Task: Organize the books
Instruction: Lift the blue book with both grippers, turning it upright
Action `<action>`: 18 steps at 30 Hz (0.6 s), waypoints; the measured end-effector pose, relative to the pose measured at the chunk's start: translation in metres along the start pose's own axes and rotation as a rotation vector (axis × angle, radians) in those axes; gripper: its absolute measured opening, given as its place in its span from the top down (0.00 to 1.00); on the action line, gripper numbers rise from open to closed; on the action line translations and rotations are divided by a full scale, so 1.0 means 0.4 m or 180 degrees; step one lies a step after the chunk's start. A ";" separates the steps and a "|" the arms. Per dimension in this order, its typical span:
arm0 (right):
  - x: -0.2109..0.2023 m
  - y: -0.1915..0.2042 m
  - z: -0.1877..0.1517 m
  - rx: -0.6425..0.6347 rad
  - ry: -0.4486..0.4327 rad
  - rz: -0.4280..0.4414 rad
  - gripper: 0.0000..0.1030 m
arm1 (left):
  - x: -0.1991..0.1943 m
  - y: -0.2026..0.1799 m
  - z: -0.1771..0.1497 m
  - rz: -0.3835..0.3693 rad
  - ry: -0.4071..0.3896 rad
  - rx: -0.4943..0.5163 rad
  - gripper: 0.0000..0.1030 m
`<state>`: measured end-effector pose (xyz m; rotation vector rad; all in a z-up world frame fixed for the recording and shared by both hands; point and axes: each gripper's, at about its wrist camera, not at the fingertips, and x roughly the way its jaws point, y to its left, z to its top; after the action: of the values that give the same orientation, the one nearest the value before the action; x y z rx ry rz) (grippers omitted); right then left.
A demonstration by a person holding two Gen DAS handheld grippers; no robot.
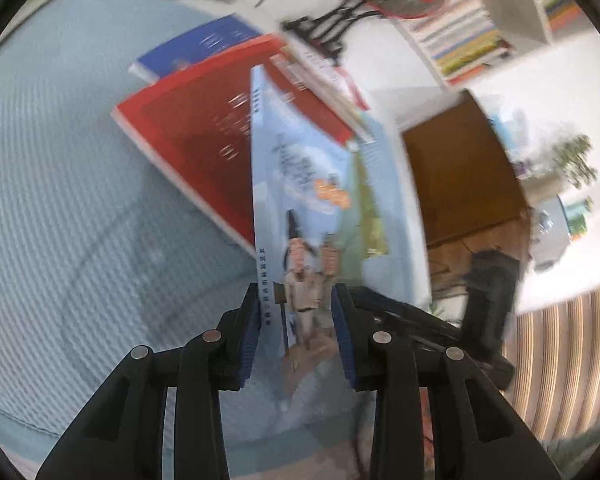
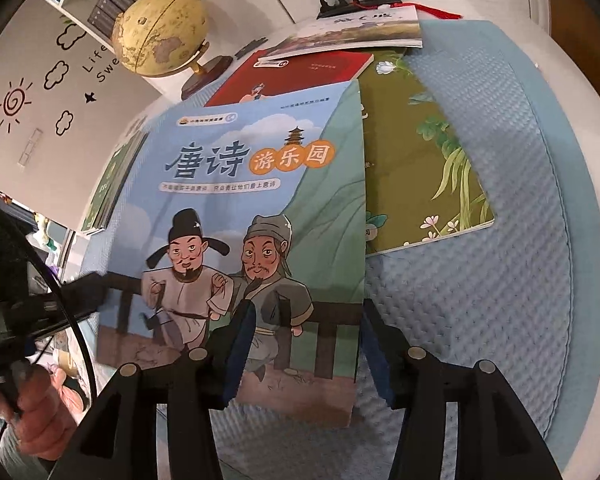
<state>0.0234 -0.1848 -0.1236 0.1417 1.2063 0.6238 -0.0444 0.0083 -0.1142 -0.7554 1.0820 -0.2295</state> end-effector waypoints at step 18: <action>-0.048 -0.069 0.042 0.0693 0.0121 0.0618 0.46 | 0.087 -0.048 0.028 -0.0698 0.0322 -0.0404 0.87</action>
<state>0.0449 -0.2138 -0.1129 0.4362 1.3052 0.6648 -0.0146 -0.0188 -0.1238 -0.9864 1.1167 -0.3916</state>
